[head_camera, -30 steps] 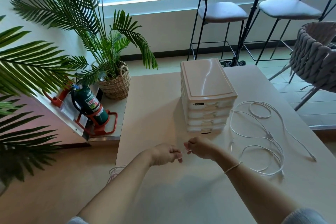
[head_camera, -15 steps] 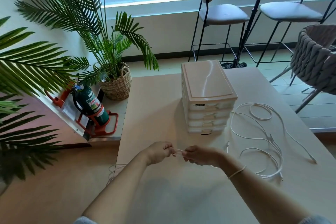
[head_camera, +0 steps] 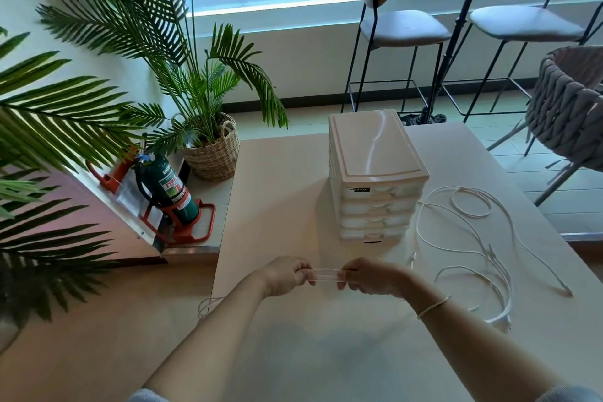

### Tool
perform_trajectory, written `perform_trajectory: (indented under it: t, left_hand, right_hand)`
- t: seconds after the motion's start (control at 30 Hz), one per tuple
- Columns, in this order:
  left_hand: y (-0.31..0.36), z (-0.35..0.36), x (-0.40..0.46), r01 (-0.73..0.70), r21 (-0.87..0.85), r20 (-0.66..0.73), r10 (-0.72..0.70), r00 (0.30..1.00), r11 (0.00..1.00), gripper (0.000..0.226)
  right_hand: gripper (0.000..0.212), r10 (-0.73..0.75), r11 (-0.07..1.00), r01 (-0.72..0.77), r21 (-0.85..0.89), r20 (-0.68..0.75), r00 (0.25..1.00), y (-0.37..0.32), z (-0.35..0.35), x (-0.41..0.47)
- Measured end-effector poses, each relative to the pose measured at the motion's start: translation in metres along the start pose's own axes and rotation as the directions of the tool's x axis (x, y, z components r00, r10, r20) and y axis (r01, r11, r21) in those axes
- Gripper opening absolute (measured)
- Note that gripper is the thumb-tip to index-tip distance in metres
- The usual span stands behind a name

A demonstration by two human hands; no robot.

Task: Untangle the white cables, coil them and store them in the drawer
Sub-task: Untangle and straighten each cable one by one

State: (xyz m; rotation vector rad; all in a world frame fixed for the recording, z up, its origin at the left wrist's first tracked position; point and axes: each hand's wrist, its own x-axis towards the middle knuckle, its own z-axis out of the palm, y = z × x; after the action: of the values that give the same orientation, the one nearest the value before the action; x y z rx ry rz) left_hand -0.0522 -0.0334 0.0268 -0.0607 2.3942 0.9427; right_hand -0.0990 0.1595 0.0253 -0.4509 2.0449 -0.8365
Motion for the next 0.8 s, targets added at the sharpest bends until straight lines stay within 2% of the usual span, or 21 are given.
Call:
perform_trajectory:
  t: [0.07,0.17,0.23,0.3,0.53,0.63,0.8]
  left_hand:
    - [-0.001,0.001,0.002,0.009,0.005,-0.019,-0.009,1.0,1.0,0.024]
    - [0.002,0.003,0.004,0.01,0.041,-0.05,-0.008,0.999,0.999,0.023]
    - [0.001,0.004,0.006,-0.005,0.017,-0.075,0.006,0.997,1.0,0.024]
    - [0.002,0.007,0.005,-0.01,-0.02,-0.061,0.009,0.998,1.0,0.026]
    - [0.0,0.008,0.007,-0.021,-0.025,0.056,0.022,0.998,0.999,0.027]
    - [-0.002,0.006,0.007,-0.007,-0.036,0.02,0.008,1.0,0.999,0.026]
    - [-0.002,0.006,0.004,0.017,-0.097,-0.019,-0.019,1.0,0.995,0.025]
  right_hand:
    - [0.033,0.006,1.0,-0.007,0.016,0.011,1.0,0.001,0.0,-0.001]
    - [0.032,-0.029,0.996,0.031,-0.078,0.037,0.999,0.0,0.0,-0.004]
    - [0.031,-0.037,0.991,0.045,-0.13,0.064,0.997,-0.001,0.0,-0.007]
    - [0.03,-0.039,0.994,0.045,-0.1,0.06,0.997,0.0,-0.002,-0.009]
    - [0.032,-0.016,0.997,0.029,0.069,-0.184,0.983,0.002,-0.007,0.0]
    - [0.032,-0.012,1.0,0.009,-0.012,-0.227,0.974,-0.002,-0.005,0.001]
    - [0.033,0.026,0.995,-0.034,-0.096,-0.086,0.996,-0.003,-0.008,-0.003]
